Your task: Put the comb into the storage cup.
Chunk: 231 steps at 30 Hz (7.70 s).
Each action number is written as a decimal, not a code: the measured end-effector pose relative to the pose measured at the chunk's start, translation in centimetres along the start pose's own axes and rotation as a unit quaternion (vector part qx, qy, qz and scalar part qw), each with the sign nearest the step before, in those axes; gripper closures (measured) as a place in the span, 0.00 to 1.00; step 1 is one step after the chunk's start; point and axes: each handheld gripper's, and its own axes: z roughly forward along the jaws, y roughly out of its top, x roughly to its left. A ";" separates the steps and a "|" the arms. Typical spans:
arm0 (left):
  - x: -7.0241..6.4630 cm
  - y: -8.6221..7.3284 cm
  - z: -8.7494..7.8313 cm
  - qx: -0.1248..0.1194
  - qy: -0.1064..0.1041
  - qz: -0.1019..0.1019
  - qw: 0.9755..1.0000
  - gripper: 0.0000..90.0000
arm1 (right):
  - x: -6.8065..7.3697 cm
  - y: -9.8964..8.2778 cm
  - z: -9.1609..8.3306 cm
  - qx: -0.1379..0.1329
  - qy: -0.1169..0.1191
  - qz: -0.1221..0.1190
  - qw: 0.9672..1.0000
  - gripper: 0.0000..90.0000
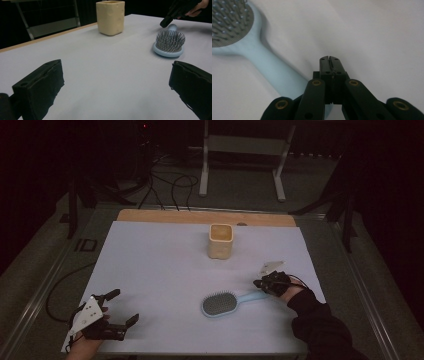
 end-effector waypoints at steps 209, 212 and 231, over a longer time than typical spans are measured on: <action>0.0 0.1 -0.4 -0.006 0.001 -0.008 1.000 0.00 | 12.1 4.5 -0.6 0.126 0.036 0.124 0.984 0.78; 0.0 0.1 -0.4 -0.007 0.000 -0.008 1.000 0.00 | 12.0 4.8 -1.2 0.104 0.034 0.128 0.986 0.78; 0.0 0.1 -0.3 -0.006 0.000 -0.009 1.000 0.00 | 11.0 6.9 -3.3 -0.033 0.017 0.131 0.991 0.78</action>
